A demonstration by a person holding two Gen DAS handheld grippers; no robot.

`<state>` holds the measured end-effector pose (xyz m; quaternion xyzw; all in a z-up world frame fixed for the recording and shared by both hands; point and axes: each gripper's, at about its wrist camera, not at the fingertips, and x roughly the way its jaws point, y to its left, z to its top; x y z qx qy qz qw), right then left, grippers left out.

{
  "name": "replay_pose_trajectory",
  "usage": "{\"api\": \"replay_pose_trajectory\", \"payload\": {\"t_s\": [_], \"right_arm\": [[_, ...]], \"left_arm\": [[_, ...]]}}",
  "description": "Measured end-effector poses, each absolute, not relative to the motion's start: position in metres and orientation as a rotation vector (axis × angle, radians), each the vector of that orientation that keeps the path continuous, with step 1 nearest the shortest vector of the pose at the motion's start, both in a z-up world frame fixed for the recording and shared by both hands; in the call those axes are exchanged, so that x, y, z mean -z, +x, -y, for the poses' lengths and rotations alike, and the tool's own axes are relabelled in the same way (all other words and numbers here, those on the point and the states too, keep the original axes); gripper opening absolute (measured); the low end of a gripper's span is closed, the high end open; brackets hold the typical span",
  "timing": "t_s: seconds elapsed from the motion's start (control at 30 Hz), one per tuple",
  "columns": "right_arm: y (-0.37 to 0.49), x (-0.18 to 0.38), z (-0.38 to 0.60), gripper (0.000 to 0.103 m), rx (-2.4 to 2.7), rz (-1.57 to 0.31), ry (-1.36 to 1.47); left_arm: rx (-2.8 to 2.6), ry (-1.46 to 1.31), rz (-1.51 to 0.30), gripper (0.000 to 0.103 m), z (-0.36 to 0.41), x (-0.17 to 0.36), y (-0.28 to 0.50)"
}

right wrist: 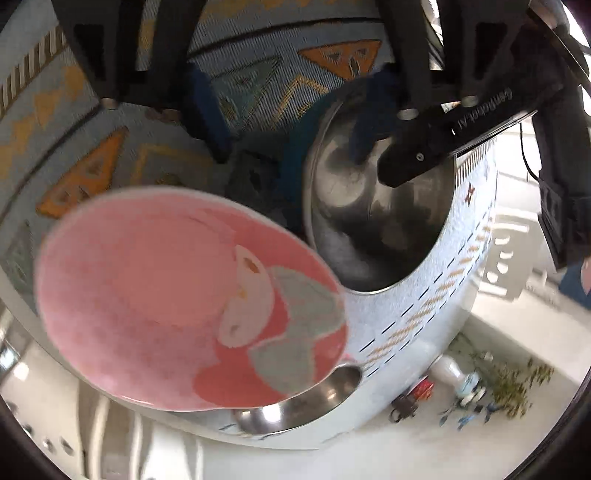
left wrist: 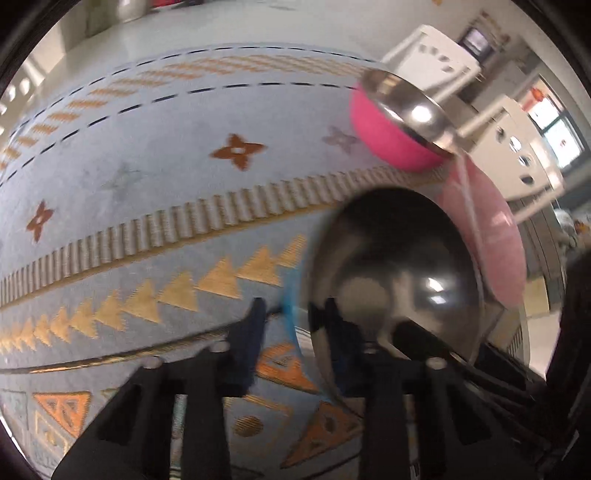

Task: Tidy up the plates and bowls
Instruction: 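Grasp the rim of the blue-outside steel bowl with the left gripper, then lower the steel bowl onto the plate stack and open the left gripper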

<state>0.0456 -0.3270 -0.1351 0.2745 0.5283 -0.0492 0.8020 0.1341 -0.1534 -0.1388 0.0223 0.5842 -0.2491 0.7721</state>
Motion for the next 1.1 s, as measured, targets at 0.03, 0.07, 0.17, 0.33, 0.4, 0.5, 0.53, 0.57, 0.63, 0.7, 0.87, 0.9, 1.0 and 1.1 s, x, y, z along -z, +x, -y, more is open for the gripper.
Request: {"api": "replay_pose_trajectory", "payload": {"t_s": [0.03, 0.07, 0.17, 0.33, 0.4, 0.5, 0.53, 0.57, 0.63, 0.7, 0.87, 0.9, 1.0, 1.1], "right_arm": [[0.048, 0.137, 0.323, 0.042, 0.101, -1.137, 0.572], [0.051, 0.136, 0.319, 0.034, 0.096, -1.133, 0.550], [0.056, 0.134, 0.312, 0.028, 0.111, -1.158, 0.498], [0.046, 0.120, 0.308, 0.028, 0.091, -1.152, 0.479], [0.049, 0.110, 0.295, 0.028, 0.078, -1.130, 0.411], [0.052, 0.101, 0.283, 0.028, 0.041, -1.117, 0.373], [0.050, 0.100, 0.281, 0.028, 0.025, -1.119, 0.380], [0.048, 0.099, 0.280, 0.028, 0.012, -1.123, 0.403], [0.042, 0.099, 0.276, 0.028, -0.005, -1.123, 0.425], [0.032, 0.095, 0.271, 0.028, -0.029, -1.111, 0.419], [0.020, 0.088, 0.252, 0.029, -0.077, -1.093, 0.398], [0.016, 0.087, 0.249, 0.029, -0.084, -1.092, 0.402], [0.009, 0.084, 0.243, 0.030, -0.117, -1.097, 0.420], [-0.001, 0.082, 0.234, 0.029, -0.168, -1.139, 0.467]], "left_arm": [[0.529, 0.083, -1.239, 0.016, 0.158, 0.135, 0.125], [0.521, 0.100, -1.216, 0.015, 0.160, 0.132, 0.122], [0.547, 0.059, -1.170, 0.017, 0.151, 0.122, 0.110], [0.545, 0.044, -1.112, 0.018, 0.134, 0.107, 0.094], [0.536, 0.048, -1.081, 0.018, 0.129, 0.100, 0.089], [0.531, 0.016, -1.072, 0.018, 0.113, 0.095, 0.092], [0.528, 0.004, -1.070, 0.018, 0.106, 0.092, 0.089], [0.524, 0.003, -1.064, 0.018, 0.103, 0.091, 0.089], [0.513, 0.011, -1.039, 0.018, 0.090, 0.086, 0.082], [0.496, 0.034, -1.003, 0.018, 0.084, 0.081, 0.072], [0.472, 0.040, -0.980, 0.018, 0.067, 0.071, 0.053], [0.471, 0.037, -0.978, 0.018, 0.064, 0.068, 0.051], [0.460, 0.046, -0.964, 0.020, 0.052, 0.057, 0.037], [0.475, 0.068, -0.948, 0.022, 0.039, 0.049, 0.020]]}}
